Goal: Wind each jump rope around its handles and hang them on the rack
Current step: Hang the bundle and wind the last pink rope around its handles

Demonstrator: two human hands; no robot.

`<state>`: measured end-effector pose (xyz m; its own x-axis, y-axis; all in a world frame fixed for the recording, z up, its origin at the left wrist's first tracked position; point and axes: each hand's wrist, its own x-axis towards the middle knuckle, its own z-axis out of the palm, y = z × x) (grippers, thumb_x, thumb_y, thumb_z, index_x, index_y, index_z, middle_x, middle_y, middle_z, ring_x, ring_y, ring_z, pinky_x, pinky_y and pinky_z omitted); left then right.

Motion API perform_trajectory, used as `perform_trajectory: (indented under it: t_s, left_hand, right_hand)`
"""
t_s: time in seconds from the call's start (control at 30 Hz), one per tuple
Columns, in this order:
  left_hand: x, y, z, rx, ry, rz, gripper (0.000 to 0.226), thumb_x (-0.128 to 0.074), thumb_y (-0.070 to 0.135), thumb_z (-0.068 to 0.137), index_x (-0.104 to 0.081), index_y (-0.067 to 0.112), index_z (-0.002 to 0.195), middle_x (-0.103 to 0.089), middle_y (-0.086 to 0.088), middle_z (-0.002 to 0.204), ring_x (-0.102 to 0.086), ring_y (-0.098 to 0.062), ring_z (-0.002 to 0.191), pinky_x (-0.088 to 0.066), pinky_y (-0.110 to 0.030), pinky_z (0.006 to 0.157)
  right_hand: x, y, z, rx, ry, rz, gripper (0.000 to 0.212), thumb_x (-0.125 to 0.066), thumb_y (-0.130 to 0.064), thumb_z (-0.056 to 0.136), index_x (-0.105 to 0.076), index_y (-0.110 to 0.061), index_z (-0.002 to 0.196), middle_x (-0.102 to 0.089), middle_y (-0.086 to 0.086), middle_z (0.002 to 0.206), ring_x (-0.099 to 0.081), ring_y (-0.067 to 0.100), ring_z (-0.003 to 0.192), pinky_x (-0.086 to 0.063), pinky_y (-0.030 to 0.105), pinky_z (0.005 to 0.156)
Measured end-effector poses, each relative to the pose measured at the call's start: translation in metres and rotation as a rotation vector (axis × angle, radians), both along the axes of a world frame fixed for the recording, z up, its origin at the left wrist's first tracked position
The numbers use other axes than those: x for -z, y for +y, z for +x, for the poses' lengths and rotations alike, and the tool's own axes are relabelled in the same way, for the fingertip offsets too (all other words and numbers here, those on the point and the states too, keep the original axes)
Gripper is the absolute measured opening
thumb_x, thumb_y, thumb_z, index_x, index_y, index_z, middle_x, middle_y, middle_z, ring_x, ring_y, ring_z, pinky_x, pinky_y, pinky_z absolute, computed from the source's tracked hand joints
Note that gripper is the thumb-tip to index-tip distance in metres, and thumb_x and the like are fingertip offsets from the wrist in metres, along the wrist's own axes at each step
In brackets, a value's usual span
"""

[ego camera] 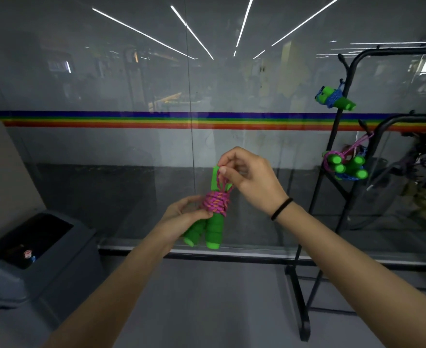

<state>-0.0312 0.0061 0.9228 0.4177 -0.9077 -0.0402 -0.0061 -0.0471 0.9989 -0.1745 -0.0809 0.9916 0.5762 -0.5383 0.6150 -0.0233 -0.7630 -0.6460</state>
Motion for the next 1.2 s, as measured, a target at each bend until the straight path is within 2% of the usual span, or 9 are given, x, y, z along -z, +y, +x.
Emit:
perform_trajectory:
  t_s: [0.1, 0.2, 0.33, 0.4, 0.6, 0.7, 0.8, 1.0, 1.2]
  left_hand:
    - [-0.006, -0.006, -0.013, -0.036, -0.166, -0.053, 0.058, -0.065, -0.007, 0.076, -0.050, 0.014, 0.127, -0.056, -0.002, 0.117, -0.053, -0.013, 0.107, -0.046, -0.021, 0.080]
    - [-0.014, -0.014, -0.030, 0.028, -0.240, -0.200, 0.045, -0.067, -0.008, 0.074, -0.059, 0.010, 0.115, -0.062, -0.002, 0.111, -0.056, -0.011, 0.105, -0.042, -0.024, 0.093]
    - [-0.016, -0.038, -0.058, 0.129, -0.226, -0.308, 0.027, -0.068, -0.011, 0.073, -0.065, 0.012, 0.087, -0.069, 0.005, 0.064, -0.063, 0.000, 0.066, -0.049, -0.010, 0.069]
    - [-0.015, -0.055, -0.068, 0.128, -0.224, -0.317, 0.027, -0.065, -0.015, 0.073, -0.064, 0.011, 0.081, -0.064, 0.005, 0.053, -0.060, 0.001, 0.056, -0.048, -0.009, 0.062]
    - [-0.013, -0.104, -0.091, 0.147, -0.185, -0.368, 0.012, -0.060, -0.013, 0.078, -0.066, -0.003, 0.081, -0.068, -0.003, 0.062, -0.063, -0.002, 0.057, -0.049, -0.009, 0.059]
    - [-0.008, -0.131, -0.097, 0.158, -0.152, -0.385, 0.010, -0.061, -0.011, 0.079, -0.066, -0.002, 0.079, -0.068, 0.000, 0.057, -0.063, -0.003, 0.057, -0.050, -0.011, 0.060]
    - [-0.003, -0.160, -0.099, 0.139, -0.126, -0.405, 0.010, -0.062, -0.012, 0.078, -0.064, -0.003, 0.076, -0.067, 0.002, 0.053, -0.061, 0.000, 0.054, -0.048, -0.008, 0.056]
    - [0.013, -0.229, -0.085, 0.176, -0.063, -0.377, 0.013, -0.063, -0.011, 0.077, -0.064, 0.001, 0.073, -0.067, 0.002, 0.053, -0.062, 0.001, 0.054, -0.048, -0.008, 0.055]
    - [0.004, -0.327, -0.055, 0.238, -0.055, -0.377, 0.013, -0.062, -0.009, 0.079, -0.065, 0.004, 0.076, -0.069, 0.004, 0.056, -0.063, 0.000, 0.055, -0.049, -0.009, 0.055]
  right_hand:
    - [0.006, -0.009, -0.006, 0.049, 0.029, 0.083, 0.012, -0.061, -0.005, 0.084, -0.061, -0.017, 0.084, -0.063, -0.007, 0.068, -0.061, 0.002, 0.066, -0.045, 0.007, 0.064]
    - [0.017, -0.017, -0.017, 0.088, 0.083, 0.127, 0.017, -0.058, -0.001, 0.082, -0.065, -0.017, 0.083, -0.066, -0.004, 0.071, -0.065, 0.011, 0.071, -0.046, 0.007, 0.063]
    - [0.027, -0.028, -0.039, 0.125, 0.136, 0.127, 0.019, -0.057, -0.002, 0.080, -0.069, -0.014, 0.089, -0.070, 0.001, 0.077, -0.068, 0.015, 0.075, -0.048, 0.012, 0.065]
    - [0.028, -0.035, -0.050, 0.125, 0.104, 0.158, 0.018, -0.059, -0.004, 0.079, -0.069, -0.014, 0.091, -0.071, 0.004, 0.081, -0.068, 0.018, 0.077, -0.051, 0.017, 0.067]
    - [0.028, -0.074, -0.083, 0.215, 0.140, 0.129, 0.017, -0.066, -0.012, 0.077, -0.066, -0.020, 0.092, -0.065, -0.001, 0.081, -0.056, 0.008, 0.071, -0.047, 0.023, 0.068]
    - [0.032, -0.098, -0.092, 0.247, 0.122, 0.193, 0.021, -0.066, -0.010, 0.077, -0.062, -0.030, 0.079, -0.062, -0.001, 0.075, -0.056, 0.009, 0.068, -0.050, 0.029, 0.068]
    - [0.040, -0.123, -0.092, 0.273, 0.121, 0.223, 0.030, -0.066, -0.007, 0.078, -0.057, -0.034, 0.070, -0.060, -0.006, 0.069, -0.055, 0.006, 0.065, -0.049, 0.022, 0.064]
    - [0.062, -0.187, -0.077, 0.344, 0.087, 0.282, 0.026, -0.059, -0.006, 0.081, -0.060, -0.030, 0.070, -0.069, 0.019, 0.080, -0.060, 0.017, 0.066, -0.052, 0.034, 0.061]
    - [0.050, -0.278, -0.052, 0.382, 0.072, 0.299, 0.024, -0.060, -0.006, 0.083, -0.061, -0.025, 0.069, -0.070, 0.014, 0.074, -0.065, 0.021, 0.066, -0.056, 0.043, 0.066]
